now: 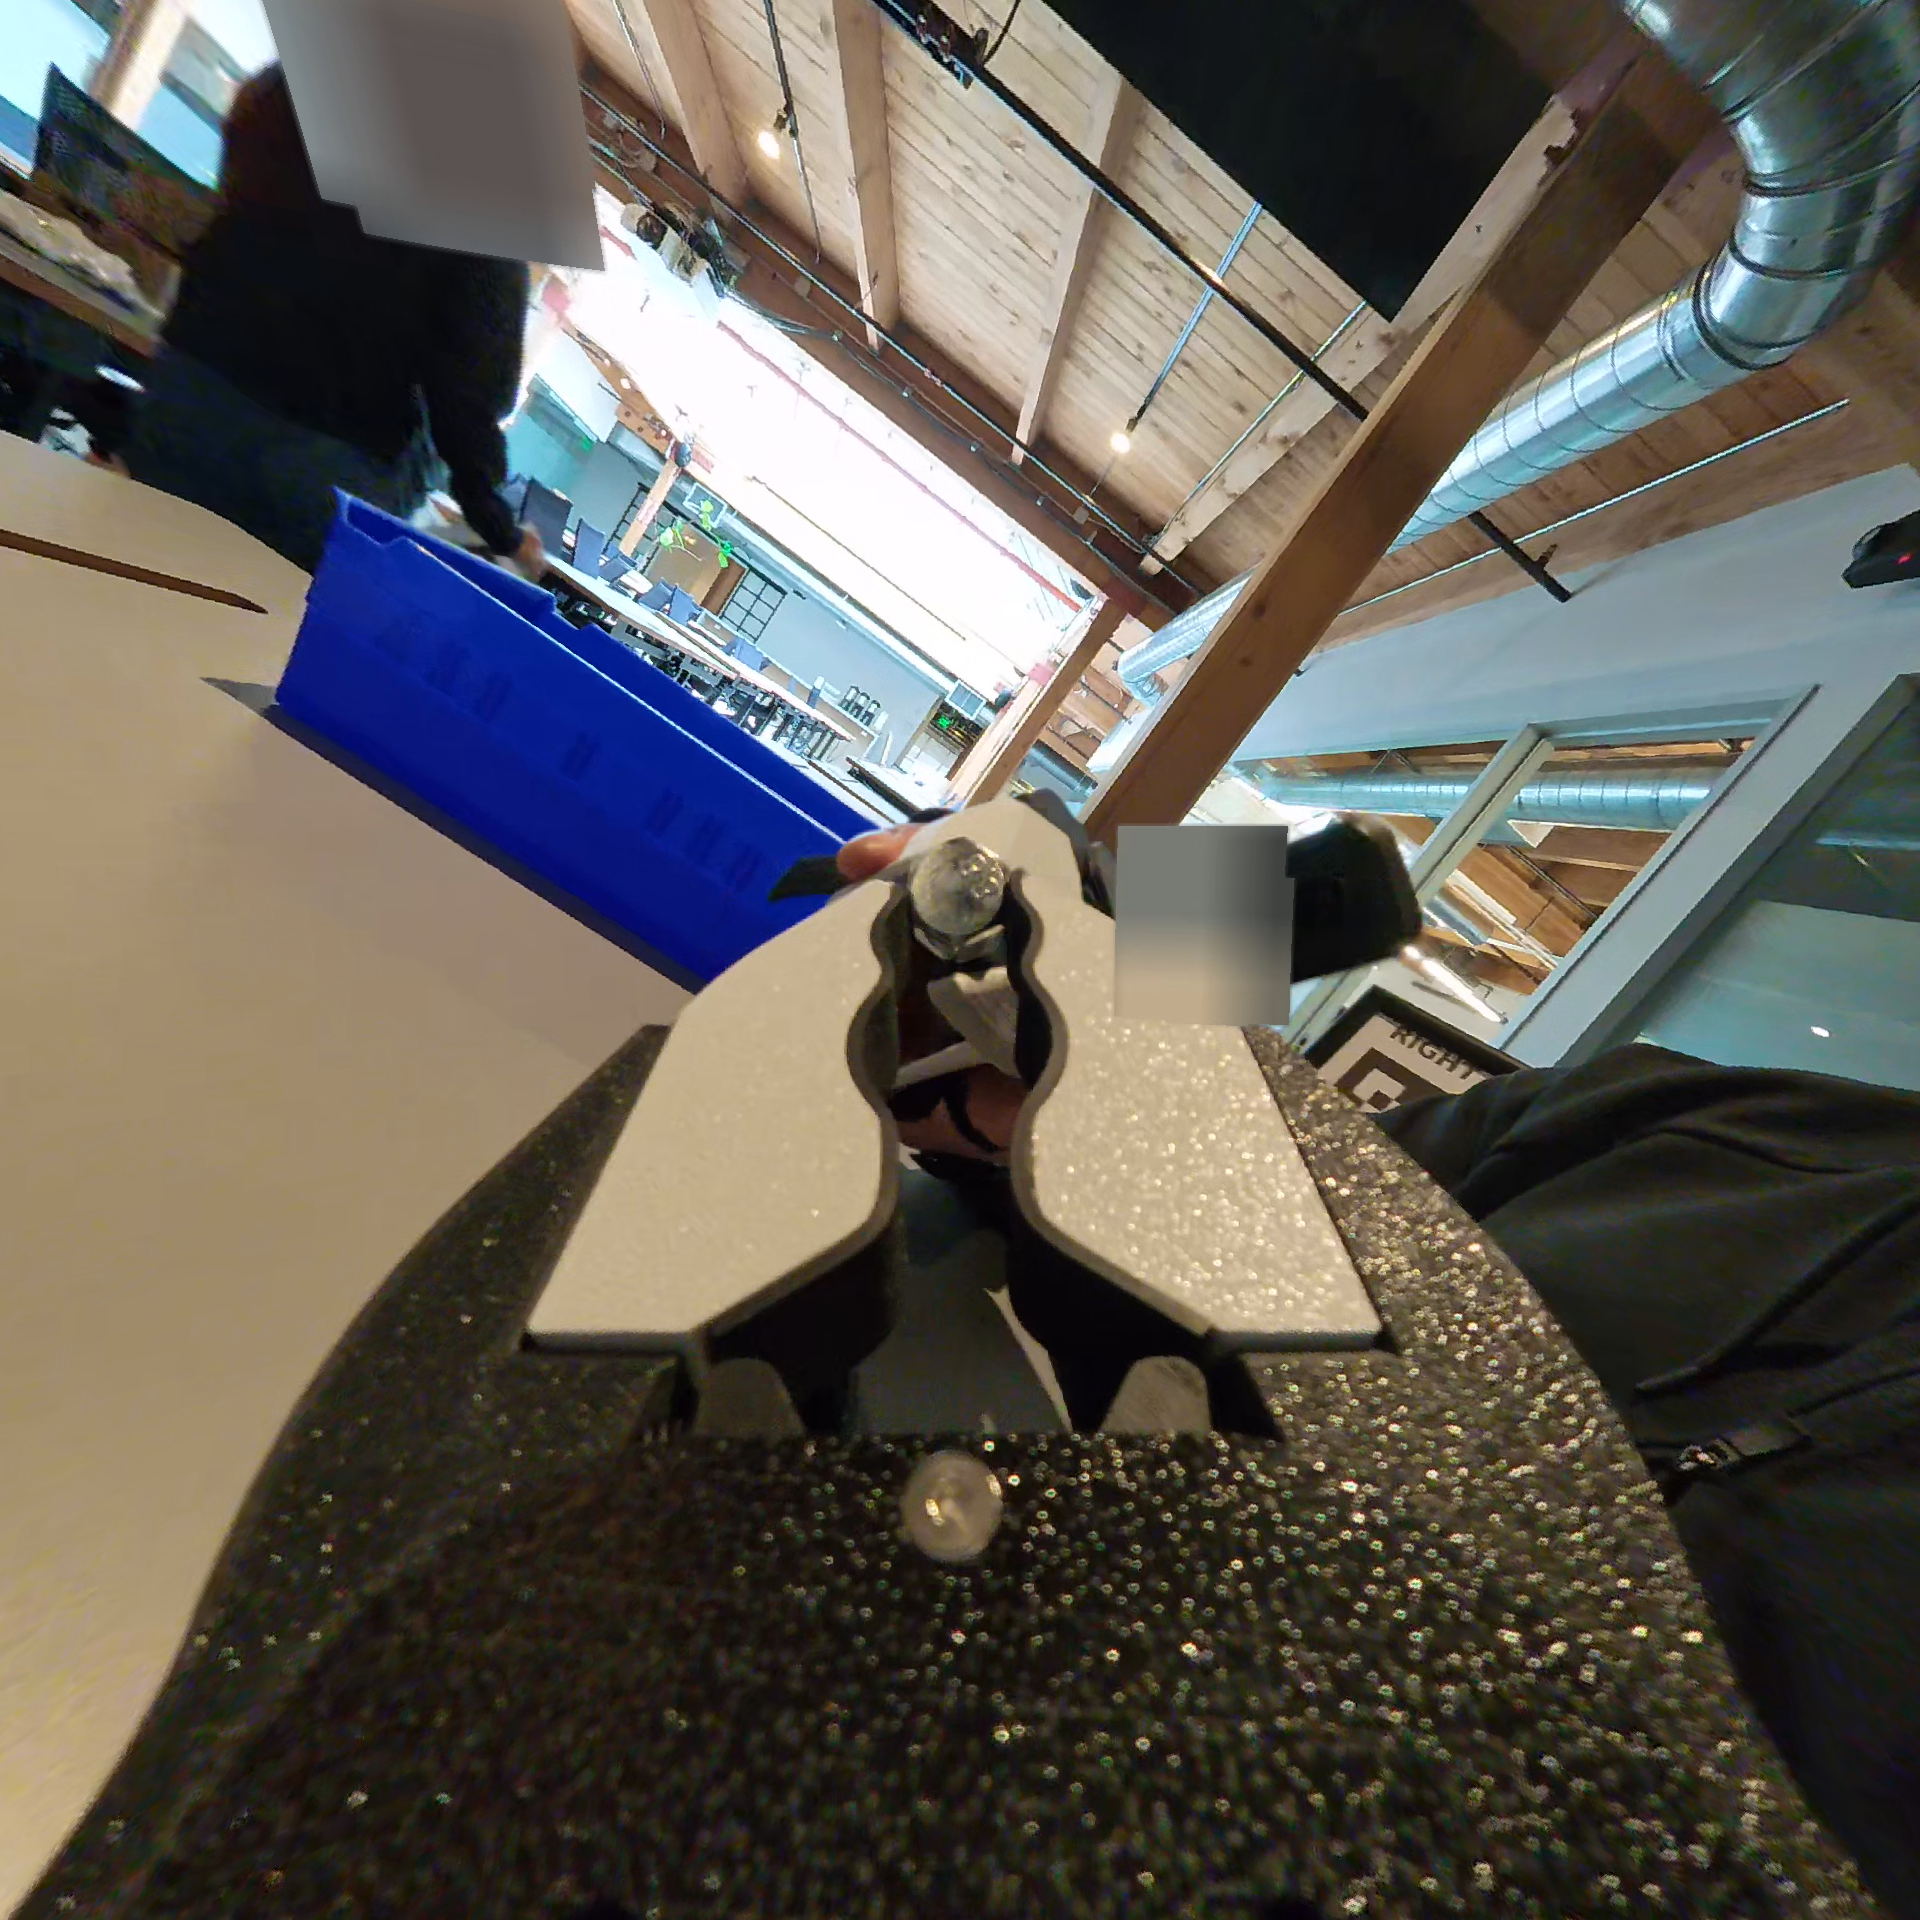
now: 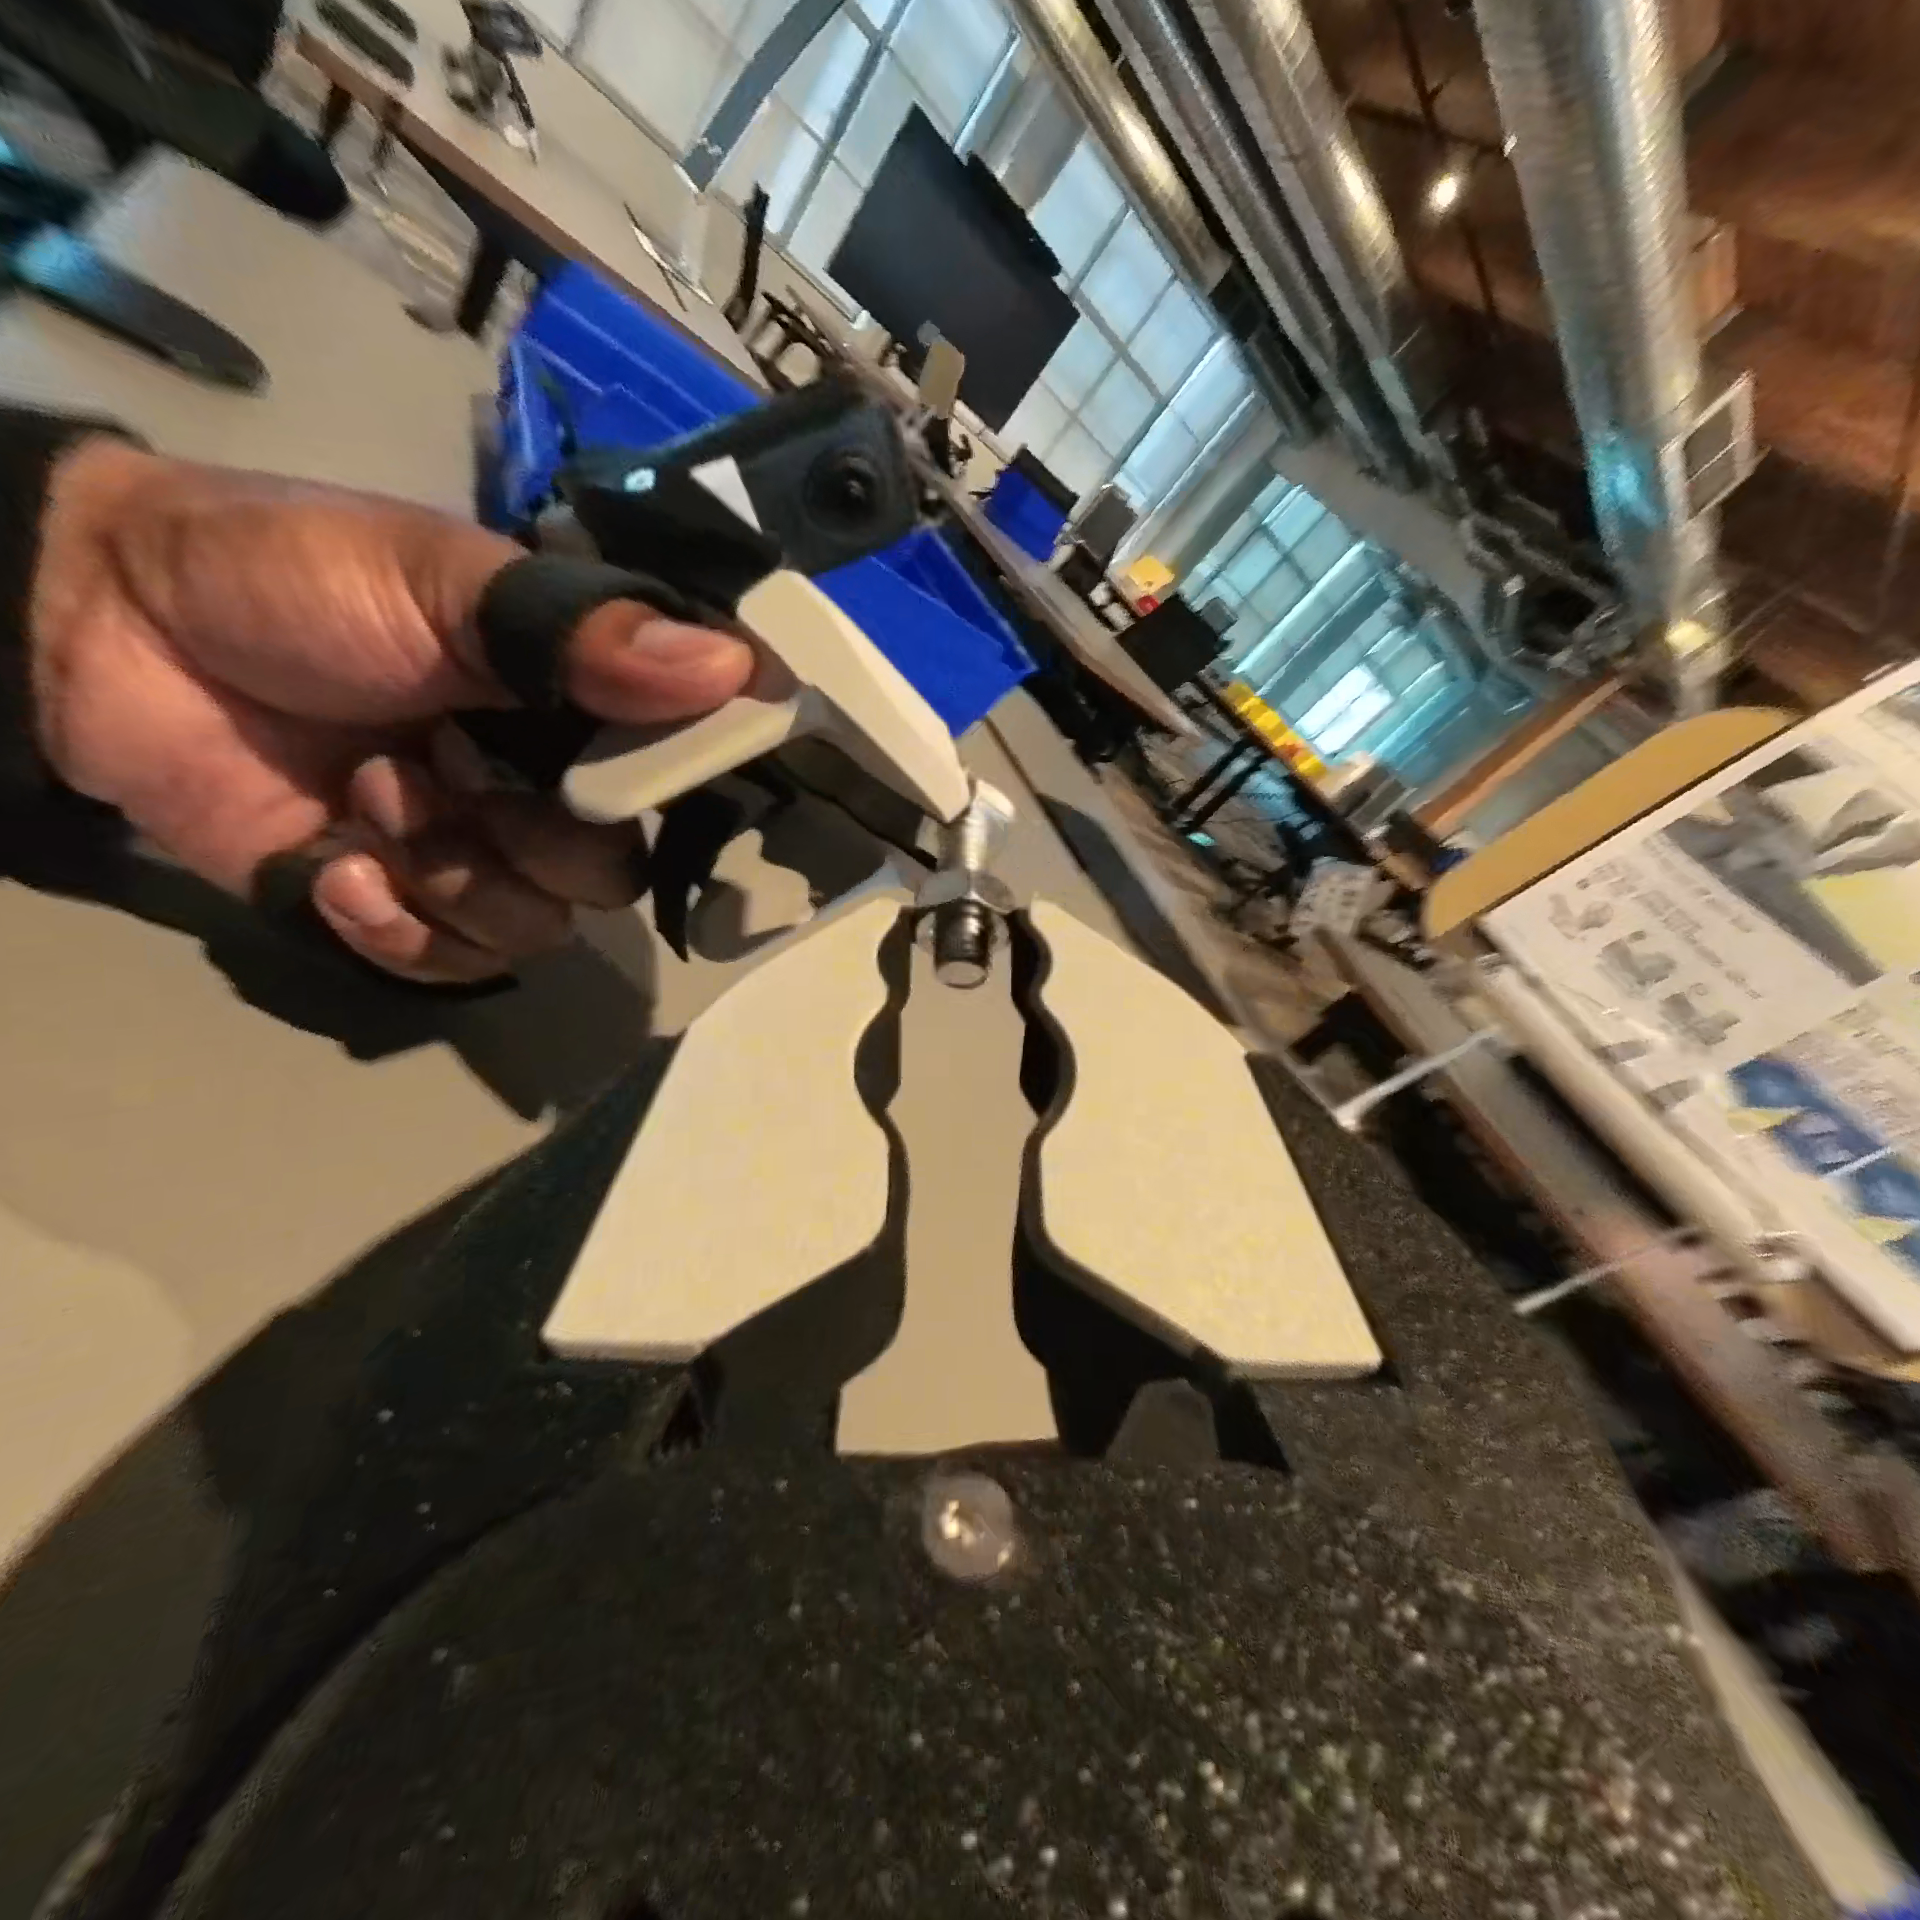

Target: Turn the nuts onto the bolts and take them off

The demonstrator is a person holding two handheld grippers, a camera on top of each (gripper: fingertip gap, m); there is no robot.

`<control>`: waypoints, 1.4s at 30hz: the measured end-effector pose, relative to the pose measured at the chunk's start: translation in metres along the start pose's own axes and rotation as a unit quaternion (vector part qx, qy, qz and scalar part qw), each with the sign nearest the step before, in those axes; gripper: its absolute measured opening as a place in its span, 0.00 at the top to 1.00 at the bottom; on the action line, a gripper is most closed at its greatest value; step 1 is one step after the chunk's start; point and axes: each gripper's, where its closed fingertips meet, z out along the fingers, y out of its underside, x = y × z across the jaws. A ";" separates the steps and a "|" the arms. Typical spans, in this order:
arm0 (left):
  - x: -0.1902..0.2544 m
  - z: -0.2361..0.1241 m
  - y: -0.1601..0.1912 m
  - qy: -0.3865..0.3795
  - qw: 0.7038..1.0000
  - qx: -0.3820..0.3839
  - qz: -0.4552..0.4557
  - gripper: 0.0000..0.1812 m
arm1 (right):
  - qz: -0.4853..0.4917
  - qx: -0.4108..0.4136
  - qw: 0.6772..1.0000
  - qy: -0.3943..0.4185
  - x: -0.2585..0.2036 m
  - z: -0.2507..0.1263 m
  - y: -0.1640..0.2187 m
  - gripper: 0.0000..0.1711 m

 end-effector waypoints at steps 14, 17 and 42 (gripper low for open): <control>-0.002 0.004 -0.001 -0.017 1.000 0.007 0.018 0.91 | 0.409 0.084 0.892 -0.174 0.010 -0.002 -0.001 0.66; -0.003 0.001 -0.004 -0.018 1.000 0.017 0.014 0.91 | 0.234 0.051 0.968 -0.079 0.019 -0.004 0.002 0.61; -0.002 0.006 0.001 -0.015 1.000 -0.002 0.016 0.91 | 0.473 0.082 0.843 -0.242 -0.007 -0.002 -0.008 0.80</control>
